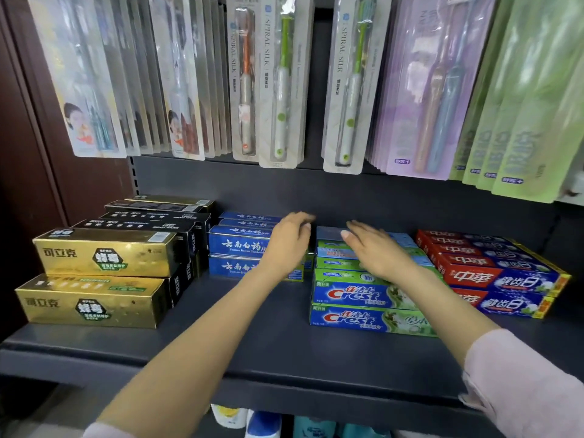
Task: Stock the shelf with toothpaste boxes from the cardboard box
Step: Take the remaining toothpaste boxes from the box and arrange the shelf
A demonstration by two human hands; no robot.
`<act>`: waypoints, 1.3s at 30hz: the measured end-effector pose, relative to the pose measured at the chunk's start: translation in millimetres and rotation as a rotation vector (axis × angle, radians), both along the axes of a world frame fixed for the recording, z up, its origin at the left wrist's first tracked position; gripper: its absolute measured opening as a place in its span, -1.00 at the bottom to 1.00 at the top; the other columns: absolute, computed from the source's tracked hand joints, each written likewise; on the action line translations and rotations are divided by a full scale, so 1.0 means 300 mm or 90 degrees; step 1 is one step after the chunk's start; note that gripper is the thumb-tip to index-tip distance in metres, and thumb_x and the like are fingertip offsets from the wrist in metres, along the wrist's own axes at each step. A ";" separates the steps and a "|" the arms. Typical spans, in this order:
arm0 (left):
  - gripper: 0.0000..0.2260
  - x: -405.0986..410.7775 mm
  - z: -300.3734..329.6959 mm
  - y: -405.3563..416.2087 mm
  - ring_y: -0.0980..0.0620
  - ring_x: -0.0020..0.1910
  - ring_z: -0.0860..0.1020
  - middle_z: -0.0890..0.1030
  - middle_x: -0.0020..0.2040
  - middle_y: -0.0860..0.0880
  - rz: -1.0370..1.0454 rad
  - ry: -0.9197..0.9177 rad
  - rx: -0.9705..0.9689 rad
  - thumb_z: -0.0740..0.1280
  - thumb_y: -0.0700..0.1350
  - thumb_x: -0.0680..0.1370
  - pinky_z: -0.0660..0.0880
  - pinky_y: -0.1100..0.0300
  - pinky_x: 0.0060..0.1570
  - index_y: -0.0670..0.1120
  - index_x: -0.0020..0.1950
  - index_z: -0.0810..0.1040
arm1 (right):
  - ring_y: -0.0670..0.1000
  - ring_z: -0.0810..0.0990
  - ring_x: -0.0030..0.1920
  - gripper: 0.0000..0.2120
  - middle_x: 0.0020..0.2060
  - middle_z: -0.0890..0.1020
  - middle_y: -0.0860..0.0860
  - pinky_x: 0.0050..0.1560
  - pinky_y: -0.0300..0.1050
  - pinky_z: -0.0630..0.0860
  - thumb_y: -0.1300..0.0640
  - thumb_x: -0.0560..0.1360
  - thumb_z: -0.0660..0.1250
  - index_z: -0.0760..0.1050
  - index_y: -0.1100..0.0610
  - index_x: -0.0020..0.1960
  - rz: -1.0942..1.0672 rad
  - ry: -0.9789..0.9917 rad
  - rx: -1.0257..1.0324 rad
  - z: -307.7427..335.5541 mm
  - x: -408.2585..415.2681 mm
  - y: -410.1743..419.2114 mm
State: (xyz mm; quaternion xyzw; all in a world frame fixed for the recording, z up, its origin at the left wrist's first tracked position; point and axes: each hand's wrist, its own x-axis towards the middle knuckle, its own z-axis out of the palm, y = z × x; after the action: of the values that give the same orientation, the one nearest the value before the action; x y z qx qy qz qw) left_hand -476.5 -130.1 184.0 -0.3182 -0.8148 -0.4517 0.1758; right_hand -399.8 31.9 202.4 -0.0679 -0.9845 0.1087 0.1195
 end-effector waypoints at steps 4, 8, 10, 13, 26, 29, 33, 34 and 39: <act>-0.73 0.095 -0.064 -0.004 0.10 0.21 0.48 0.55 0.24 -0.07 -0.096 -0.171 0.149 0.10 -0.26 0.64 0.40 0.40 0.07 -0.15 0.26 0.50 | -0.02 0.11 0.52 -0.43 0.52 0.15 -0.01 0.49 -0.06 0.04 -0.18 0.61 -0.12 0.09 0.08 0.53 -0.004 -0.019 0.022 -0.048 0.141 0.008; -0.73 0.167 -0.099 0.008 0.11 0.17 0.50 0.52 0.26 -0.06 -0.085 -0.225 0.250 0.09 -0.21 0.65 0.42 0.46 0.00 -0.14 0.30 0.47 | -0.02 0.10 0.52 -0.42 0.53 0.13 -0.01 0.51 -0.01 0.03 -0.18 0.62 -0.16 0.07 0.09 0.54 -0.034 -0.034 0.067 -0.079 0.187 0.005; -0.70 0.211 -0.114 0.017 0.12 0.11 0.53 0.51 0.24 -0.04 -0.082 -0.283 0.245 0.07 -0.12 0.67 0.46 0.46 -0.08 -0.13 0.36 0.41 | -0.01 0.07 0.53 -0.42 0.54 0.10 0.00 0.52 0.02 0.03 -0.16 0.62 -0.17 0.04 0.11 0.55 -0.037 -0.049 0.065 -0.082 0.186 0.004; -0.64 0.273 -0.128 0.035 0.04 0.21 0.51 0.47 0.31 -0.04 -0.073 -0.357 0.273 0.04 -0.02 0.67 0.47 0.29 0.04 -0.10 0.43 0.33 | -0.01 0.03 0.54 -0.44 0.54 0.07 0.02 0.53 0.02 0.00 -0.13 0.64 -0.18 0.01 0.12 0.55 -0.036 -0.063 0.071 -0.084 0.186 0.004; -0.69 0.347 -0.095 0.070 0.04 -0.18 0.60 0.62 -0.07 -0.08 -0.031 -0.595 0.345 0.07 0.02 0.66 0.54 0.19 -0.20 -0.16 0.20 0.45 | 0.00 -0.01 0.54 -0.49 0.55 0.01 0.04 0.51 0.00 -0.02 -0.02 0.65 -0.20 -0.04 0.14 0.55 -0.024 -0.083 0.075 -0.071 0.199 -0.004; -0.63 0.362 -0.063 0.043 0.01 0.00 0.57 0.58 0.13 -0.10 0.020 -0.504 0.263 0.02 0.00 0.67 0.50 0.16 -0.08 -0.20 0.28 0.43 | 0.01 -0.04 0.55 -0.49 0.55 0.01 0.05 0.52 0.03 -0.05 -0.03 0.65 -0.16 -0.03 0.15 0.55 -0.027 -0.070 0.061 -0.062 0.205 -0.012; -0.65 0.330 -0.034 -0.073 -0.07 0.29 0.43 0.45 0.34 -0.13 0.181 -0.277 0.122 0.08 -0.15 0.65 0.32 0.12 0.27 -0.23 0.42 0.31 | 0.05 0.02 0.54 -0.47 0.53 0.09 0.09 0.53 0.01 -0.02 -0.05 0.65 -0.05 0.05 0.19 0.53 0.008 0.029 0.042 -0.036 0.221 -0.090; -0.64 0.304 -0.033 -0.105 -0.12 0.31 0.42 0.42 0.36 -0.18 0.204 -0.250 0.086 0.10 -0.19 0.64 0.32 0.08 0.28 -0.25 0.43 0.29 | 0.07 0.07 0.53 -0.48 0.53 0.12 0.10 0.52 0.00 0.01 -0.04 0.65 -0.02 0.07 0.19 0.53 0.020 0.042 0.035 -0.026 0.221 -0.122; -0.54 0.163 0.029 -0.231 -0.18 0.40 0.29 0.30 0.41 -0.24 0.207 -0.165 -0.148 0.24 -0.22 0.57 0.26 0.07 0.34 -0.29 0.43 0.23 | 0.18 0.24 0.45 -0.39 0.47 0.27 0.15 0.39 0.02 0.23 -0.08 0.60 0.12 0.08 0.20 0.53 0.026 0.009 -0.015 0.008 0.134 -0.251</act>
State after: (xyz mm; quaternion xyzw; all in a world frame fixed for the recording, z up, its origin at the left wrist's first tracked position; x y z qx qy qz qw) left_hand -427.6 -199.3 192.8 -0.1404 -0.9175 -0.3576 0.1026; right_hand -359.6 -43.3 204.9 -0.0485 -0.9835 0.1231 0.1236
